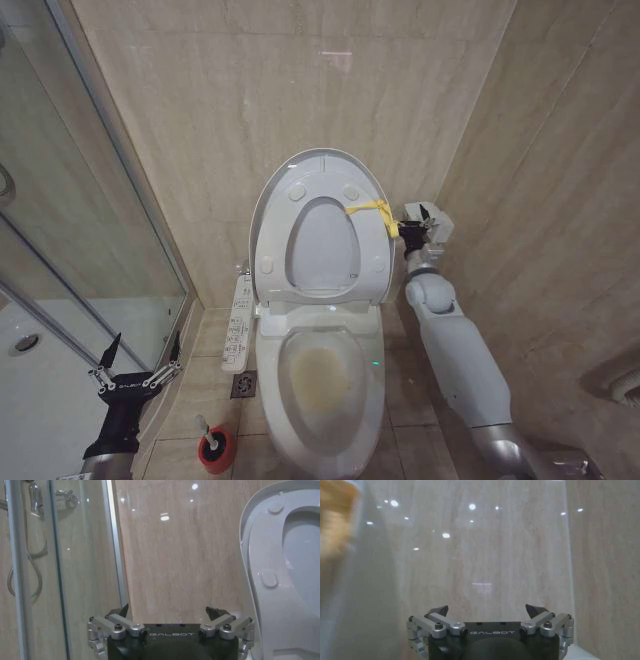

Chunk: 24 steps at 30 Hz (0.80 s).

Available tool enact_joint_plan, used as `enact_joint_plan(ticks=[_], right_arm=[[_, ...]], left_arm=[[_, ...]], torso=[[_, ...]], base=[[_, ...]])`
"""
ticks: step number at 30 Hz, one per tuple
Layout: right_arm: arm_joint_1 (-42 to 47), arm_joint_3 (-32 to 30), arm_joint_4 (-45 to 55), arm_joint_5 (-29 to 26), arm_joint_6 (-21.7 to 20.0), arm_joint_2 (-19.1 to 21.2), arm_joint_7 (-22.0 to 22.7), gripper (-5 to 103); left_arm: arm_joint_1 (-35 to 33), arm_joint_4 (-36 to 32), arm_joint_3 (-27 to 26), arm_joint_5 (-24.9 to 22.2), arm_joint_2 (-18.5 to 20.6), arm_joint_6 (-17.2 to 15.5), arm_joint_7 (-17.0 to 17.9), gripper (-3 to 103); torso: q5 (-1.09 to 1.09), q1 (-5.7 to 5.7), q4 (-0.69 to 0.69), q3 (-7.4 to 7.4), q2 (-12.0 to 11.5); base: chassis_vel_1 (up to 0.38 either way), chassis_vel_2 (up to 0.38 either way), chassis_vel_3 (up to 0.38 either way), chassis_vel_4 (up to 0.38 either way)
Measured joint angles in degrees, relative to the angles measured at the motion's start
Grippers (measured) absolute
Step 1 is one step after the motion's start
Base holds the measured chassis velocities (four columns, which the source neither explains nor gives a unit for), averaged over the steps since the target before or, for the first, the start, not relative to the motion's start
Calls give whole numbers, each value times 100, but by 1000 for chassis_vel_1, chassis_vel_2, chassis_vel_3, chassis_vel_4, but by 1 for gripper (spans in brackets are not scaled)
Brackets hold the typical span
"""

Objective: Open the toilet lid, clean the toilet bowl with a toilet brush, close the toilet lid, and flush.

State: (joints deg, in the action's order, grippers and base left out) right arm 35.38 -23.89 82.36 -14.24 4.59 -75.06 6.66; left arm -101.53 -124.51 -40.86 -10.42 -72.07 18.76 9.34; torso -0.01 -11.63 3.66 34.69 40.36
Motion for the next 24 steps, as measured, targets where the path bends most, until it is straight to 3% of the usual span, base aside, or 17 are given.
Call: enact_joint_plan(ticks=[14,24], right_arm=[[947,90,991,-126,-94,367,74,100],[2254,-372,1904,-227,-101,658,70,100]], left_arm=[[-1,0,0,0,0,0,0,100],[0,0,0,0,0,0,0,100]], torso=[[1,1,1,0,0],[2,1,2,-1,1]], base=[[0,0,0,0],[0,0,0,0]])
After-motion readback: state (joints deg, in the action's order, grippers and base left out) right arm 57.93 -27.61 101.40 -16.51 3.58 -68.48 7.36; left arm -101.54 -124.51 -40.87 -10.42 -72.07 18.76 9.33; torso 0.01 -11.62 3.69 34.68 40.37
